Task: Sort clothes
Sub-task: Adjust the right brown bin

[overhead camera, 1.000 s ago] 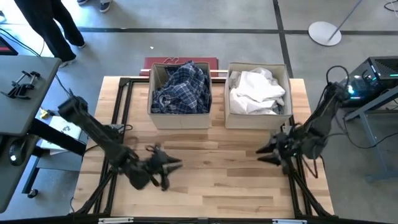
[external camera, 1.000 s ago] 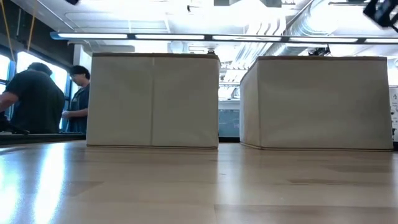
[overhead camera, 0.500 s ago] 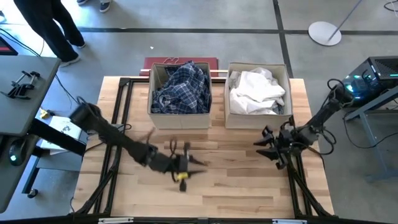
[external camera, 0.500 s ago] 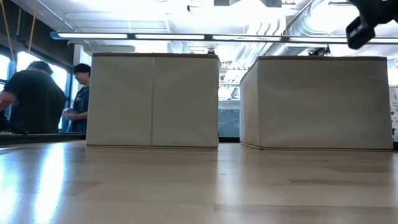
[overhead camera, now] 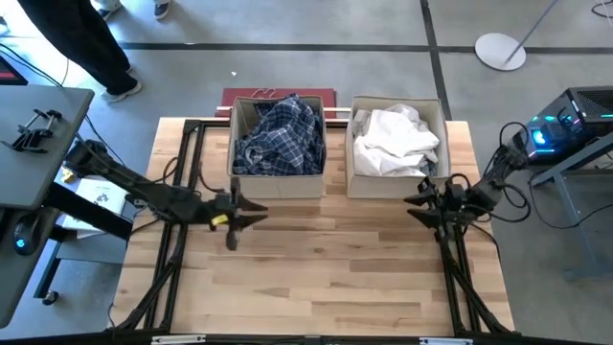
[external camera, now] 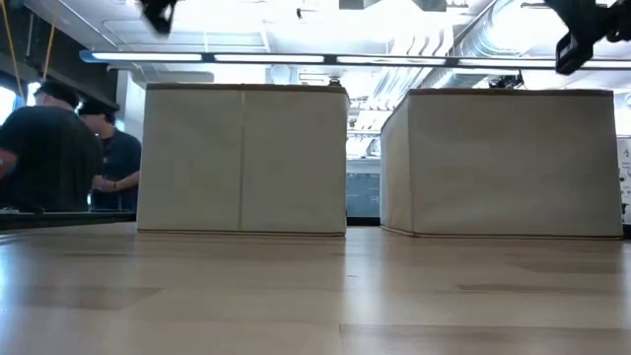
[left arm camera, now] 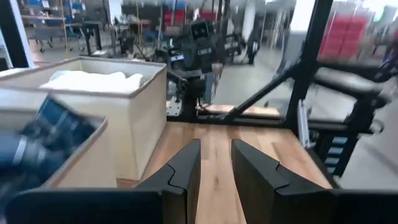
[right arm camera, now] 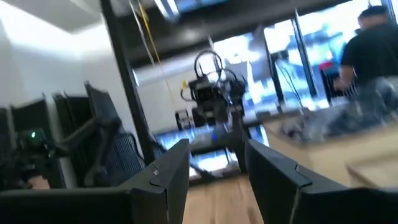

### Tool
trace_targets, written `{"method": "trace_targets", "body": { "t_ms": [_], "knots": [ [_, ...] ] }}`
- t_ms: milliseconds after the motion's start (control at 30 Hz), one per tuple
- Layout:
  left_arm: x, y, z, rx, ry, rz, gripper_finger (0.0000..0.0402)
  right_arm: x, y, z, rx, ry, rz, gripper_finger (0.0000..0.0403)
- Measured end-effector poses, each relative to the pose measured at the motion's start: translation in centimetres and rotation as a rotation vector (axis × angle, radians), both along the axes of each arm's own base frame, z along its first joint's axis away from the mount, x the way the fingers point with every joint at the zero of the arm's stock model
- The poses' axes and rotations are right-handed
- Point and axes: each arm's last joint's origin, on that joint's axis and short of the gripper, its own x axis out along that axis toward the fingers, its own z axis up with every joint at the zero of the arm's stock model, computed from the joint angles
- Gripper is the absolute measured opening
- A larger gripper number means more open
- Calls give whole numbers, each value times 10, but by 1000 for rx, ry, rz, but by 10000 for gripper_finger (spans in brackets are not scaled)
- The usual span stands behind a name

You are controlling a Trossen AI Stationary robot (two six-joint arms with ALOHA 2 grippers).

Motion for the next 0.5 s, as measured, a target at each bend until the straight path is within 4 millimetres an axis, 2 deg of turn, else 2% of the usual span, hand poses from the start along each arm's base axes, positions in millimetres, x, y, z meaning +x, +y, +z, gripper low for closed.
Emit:
{"method": "trace_targets", "body": {
  "t_ms": [133,267,367,500],
  "knots": [
    [-27,10,-26,-81,-124,-37,80,-9,-9,5,22,144,25,144],
    [-42,23,-49,-58,-95,6,80,-13,-13,11,-10,272,27,144],
    [-50,40,-57,-61,-109,63,80,-18,-17,11,-54,366,19,144],
    [-60,59,-61,-79,-119,81,80,-21,-20,11,-54,395,34,144]
  ]
}}
